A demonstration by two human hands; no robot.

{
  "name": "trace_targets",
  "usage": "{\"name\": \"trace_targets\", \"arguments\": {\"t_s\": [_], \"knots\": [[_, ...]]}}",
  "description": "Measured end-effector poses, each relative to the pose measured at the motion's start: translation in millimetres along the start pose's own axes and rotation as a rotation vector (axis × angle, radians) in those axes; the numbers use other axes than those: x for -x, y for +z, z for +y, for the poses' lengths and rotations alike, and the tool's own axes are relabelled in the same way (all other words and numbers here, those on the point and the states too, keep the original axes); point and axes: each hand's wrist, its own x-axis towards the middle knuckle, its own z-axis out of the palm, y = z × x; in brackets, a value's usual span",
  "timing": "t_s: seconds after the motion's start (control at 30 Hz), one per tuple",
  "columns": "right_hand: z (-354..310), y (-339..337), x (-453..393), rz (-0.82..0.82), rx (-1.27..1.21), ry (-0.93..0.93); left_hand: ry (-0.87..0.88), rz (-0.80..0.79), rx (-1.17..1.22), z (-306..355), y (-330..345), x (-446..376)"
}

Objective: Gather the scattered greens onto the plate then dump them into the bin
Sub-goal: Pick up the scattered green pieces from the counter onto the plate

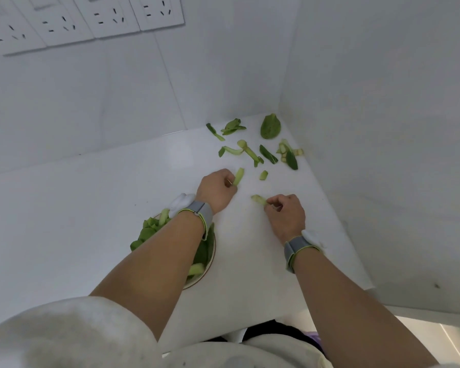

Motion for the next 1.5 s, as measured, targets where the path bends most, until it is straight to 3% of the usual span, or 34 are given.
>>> {"name": "trace_targets", "arguments": {"t_s": [0.23, 0.4, 0.77, 0.93, 1.1, 1.33, 1.5], "knots": [[-24.8, 23.7, 30.1, 0.018, -0.096, 0.056, -0.001, 0.134, 0.145, -52.5, -32.4, 47.4], [-53.5, 41.6, 53.0, 0.015, -0.214, 0.057, -0.051, 0.137, 0.197, -95.1, -65.5, 80.3], [-87.9, 66.6, 100.4, 0.007, -0.112, -0.135, 0.185, -0.137, -0.22, -129.2, -93.0, 127.3], [-84.8, 64.2, 120.7, -0.045, -0.006, -0.343, 0.249, -0.127, -0.212, -131.9, -89.3, 132.6], [-74.6, 60.6, 134.6, -0.182, 0.16, -0.463, 0.317, -0.214, -0.276, -131.0, -88.4, 129.9], [-70.4, 63.3, 140.9, -0.25, 0.302, -0.484, 0.335, -0.255, -0.163, -118.7, -91.1, 133.0], [-69.2, 66.2, 138.6, -0.203, 0.309, -0.48, 0.32, -0.389, -0.319, -120.6, -88.2, 141.0]]}}
